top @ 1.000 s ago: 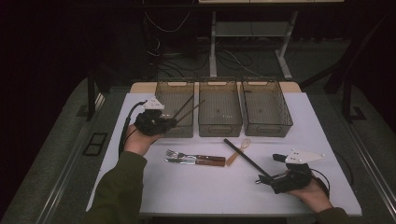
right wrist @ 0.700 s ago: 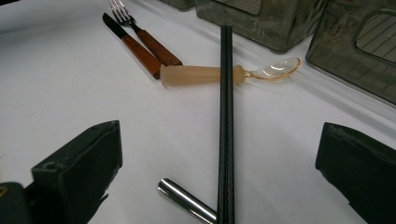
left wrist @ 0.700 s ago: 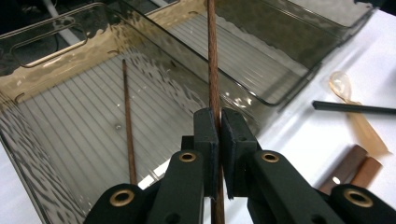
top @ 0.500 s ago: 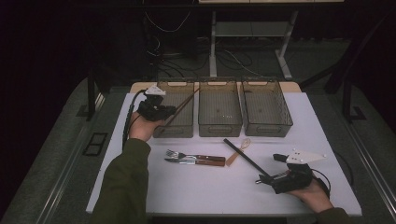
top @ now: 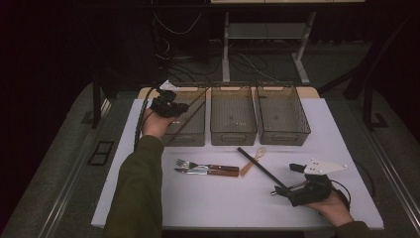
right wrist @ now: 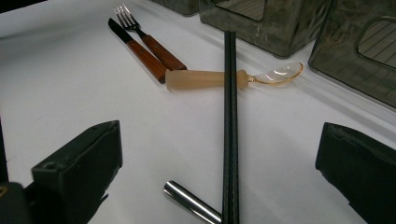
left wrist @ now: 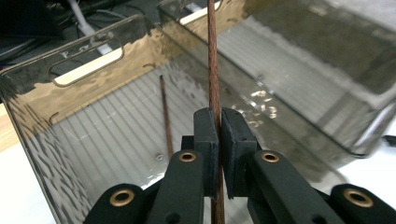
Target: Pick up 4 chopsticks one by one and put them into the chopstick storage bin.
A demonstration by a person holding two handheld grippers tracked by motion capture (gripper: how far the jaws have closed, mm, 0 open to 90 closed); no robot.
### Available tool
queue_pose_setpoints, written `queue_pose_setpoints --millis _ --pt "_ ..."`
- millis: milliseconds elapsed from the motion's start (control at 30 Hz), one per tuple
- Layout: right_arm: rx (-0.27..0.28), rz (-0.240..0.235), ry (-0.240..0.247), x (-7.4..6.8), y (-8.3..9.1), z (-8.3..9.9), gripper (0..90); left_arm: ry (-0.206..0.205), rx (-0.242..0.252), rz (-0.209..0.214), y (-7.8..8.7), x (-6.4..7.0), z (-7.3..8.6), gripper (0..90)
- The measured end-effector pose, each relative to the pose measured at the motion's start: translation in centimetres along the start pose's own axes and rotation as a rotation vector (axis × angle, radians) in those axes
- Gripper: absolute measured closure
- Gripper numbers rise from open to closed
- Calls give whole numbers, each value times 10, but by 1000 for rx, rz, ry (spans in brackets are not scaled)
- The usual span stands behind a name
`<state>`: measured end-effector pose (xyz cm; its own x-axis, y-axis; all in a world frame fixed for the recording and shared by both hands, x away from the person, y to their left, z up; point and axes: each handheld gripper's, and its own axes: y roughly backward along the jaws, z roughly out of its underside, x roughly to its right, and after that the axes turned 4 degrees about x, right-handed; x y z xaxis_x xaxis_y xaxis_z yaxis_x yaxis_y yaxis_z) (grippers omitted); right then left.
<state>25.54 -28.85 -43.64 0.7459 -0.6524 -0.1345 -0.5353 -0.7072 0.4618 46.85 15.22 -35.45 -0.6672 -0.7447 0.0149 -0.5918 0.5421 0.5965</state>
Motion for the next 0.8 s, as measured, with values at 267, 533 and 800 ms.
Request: queue_pose_setpoints --millis 267,533,800 --pt "7 -4 4 0 1 0 8 70 -1 -50 -18 -14 7 852" --pt "7 -6 8 -1 0 0 8 135 -71 -111 -28 -24 16 851" --pt "6 -6 7 0 0 0 8 149 -76 -145 -28 -26 16 708"
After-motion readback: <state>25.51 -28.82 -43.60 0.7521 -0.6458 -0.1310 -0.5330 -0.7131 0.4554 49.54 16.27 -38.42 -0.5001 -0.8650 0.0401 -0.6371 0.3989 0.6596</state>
